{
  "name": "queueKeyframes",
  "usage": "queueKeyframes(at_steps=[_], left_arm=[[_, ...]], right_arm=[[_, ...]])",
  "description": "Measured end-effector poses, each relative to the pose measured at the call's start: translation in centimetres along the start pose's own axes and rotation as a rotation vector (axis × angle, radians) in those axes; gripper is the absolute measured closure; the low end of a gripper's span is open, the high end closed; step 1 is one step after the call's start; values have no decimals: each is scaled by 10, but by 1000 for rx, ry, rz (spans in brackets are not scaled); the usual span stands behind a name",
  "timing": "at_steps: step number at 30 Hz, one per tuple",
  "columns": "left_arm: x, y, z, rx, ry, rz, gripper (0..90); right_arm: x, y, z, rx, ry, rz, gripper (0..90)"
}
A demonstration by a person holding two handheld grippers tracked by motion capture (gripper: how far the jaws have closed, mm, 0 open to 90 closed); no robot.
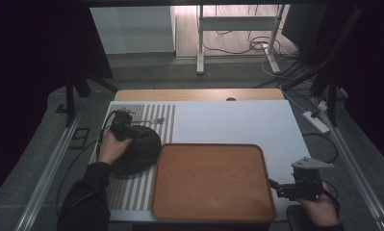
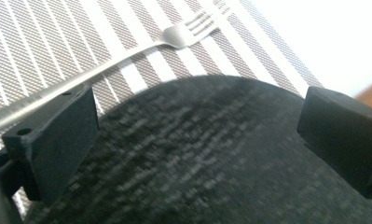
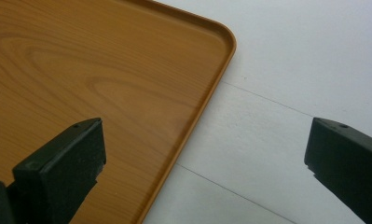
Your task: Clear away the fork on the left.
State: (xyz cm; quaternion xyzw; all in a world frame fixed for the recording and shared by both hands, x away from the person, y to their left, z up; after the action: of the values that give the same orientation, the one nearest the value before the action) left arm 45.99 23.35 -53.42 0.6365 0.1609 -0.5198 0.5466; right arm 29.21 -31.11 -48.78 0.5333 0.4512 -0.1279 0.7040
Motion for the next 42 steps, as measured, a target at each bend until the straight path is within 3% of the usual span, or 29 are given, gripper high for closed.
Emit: queueKeyframes(at_steps=[9, 17, 24, 26, 28, 29, 30, 33, 39, 42], left_arm=[[9, 9, -15, -20, 4, -22, 0], [14, 15, -29, -32, 46, -41, 25], [15, 20, -47, -51, 48, -59, 317], [14, 22, -54, -56, 73, -65, 363], [14, 23, -60, -60, 90, -70, 507], [14, 23, -63, -66, 98, -71, 657], [14, 23, -67, -69, 100, -71, 657], [17, 24, -77, -85, 137, -91, 873], [26, 19, -104, -143, 197, -156, 887], [26, 16, -107, -155, 171, -144, 887]], right_arm=[[0, 0, 0, 1, 2, -2, 0], [0, 0, 0, 1, 3, -2, 0], [0, 0, 0, 1, 2, -4, 0], [0, 0, 0, 2, 2, -5, 0], [0, 0, 0, 2, 2, -6, 0], [0, 0, 0, 3, 3, -6, 0], [0, 0, 0, 3, 3, -6, 0], [1, 0, 0, 4, 4, -8, 0], [1, 0, 1, 7, 9, -7, 0], [1, 0, 1, 7, 10, -8, 0]])
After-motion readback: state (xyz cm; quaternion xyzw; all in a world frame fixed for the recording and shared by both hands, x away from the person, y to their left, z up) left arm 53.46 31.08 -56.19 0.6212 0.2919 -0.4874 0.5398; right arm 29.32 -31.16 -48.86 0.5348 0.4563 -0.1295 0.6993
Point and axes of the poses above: each handheld gripper's, and its own axes: x roughly forward along the jaws, y roughly out of its top, z roughly to its right, the point moved 4 cm from there along x, roughly forward along the jaws, and after that the axes turned 6 degrees about -z, right-handed, at the moved point
